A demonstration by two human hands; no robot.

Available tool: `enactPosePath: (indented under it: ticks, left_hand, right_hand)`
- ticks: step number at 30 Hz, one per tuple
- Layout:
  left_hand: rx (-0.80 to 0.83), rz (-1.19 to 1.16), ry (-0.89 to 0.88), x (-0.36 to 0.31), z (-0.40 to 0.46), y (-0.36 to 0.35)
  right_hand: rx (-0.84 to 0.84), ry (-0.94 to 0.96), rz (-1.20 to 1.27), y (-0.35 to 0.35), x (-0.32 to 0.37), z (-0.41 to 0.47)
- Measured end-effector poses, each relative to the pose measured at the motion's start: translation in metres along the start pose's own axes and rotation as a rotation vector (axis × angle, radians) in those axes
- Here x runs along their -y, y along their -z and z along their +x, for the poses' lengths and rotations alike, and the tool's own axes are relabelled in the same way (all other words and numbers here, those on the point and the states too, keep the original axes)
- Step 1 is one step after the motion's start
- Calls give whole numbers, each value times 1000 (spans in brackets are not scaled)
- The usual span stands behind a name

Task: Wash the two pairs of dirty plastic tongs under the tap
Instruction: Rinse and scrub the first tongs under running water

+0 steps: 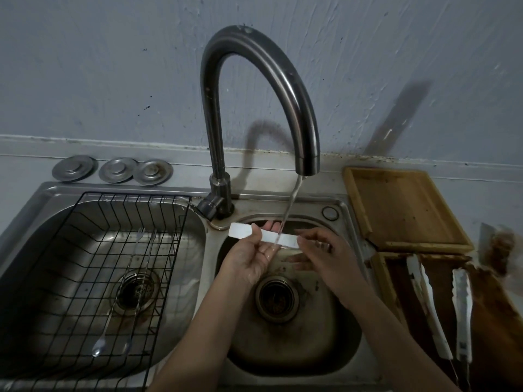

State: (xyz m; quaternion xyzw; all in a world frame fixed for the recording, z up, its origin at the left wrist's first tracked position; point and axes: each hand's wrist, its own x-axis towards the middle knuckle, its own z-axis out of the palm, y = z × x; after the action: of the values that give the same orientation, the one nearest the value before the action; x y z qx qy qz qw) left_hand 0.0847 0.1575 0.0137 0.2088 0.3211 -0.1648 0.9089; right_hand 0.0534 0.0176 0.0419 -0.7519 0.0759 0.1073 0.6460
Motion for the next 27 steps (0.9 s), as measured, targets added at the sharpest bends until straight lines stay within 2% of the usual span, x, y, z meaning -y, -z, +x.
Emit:
enactPosePath:
  ticks: [2,4,9,13,14,17,19,22,24,27]
  left_hand:
    - [-27,-11,8,1,-5,-2]
    - [-35,-7,9,2,-8,-2]
    - [8,1,-20,1,-10,4]
    - [57,159,-132,4,-14,11]
    - [60,176,-150,4,-16,12]
    - [90,196,-165,8,-18,19]
    - [137,221,-142,12,-22,23]
    - [125,311,-145,14,-23,27]
    - [1,398,-185,11,-17,33]
    - [-227,615,-359,4,-6,42]
  right_hand:
    - [-48,98,-120,-3,-1,-1]
    - [-63,113,-178,-4,-1,0]
    - [-58,74,-204,-2,-4,6]
    - [46,-7,-460,6,-17,9]
    - [83,-69,-433,6,-18,9]
    - [159,-301,-114,5,-14,5]
    - [182,-334,-128,8,-16,5]
    - [106,-207,-316,3,-23,5]
    - [-17,-98,-443,2,-21,5]
    - [-54,85,-574,6,-19,9]
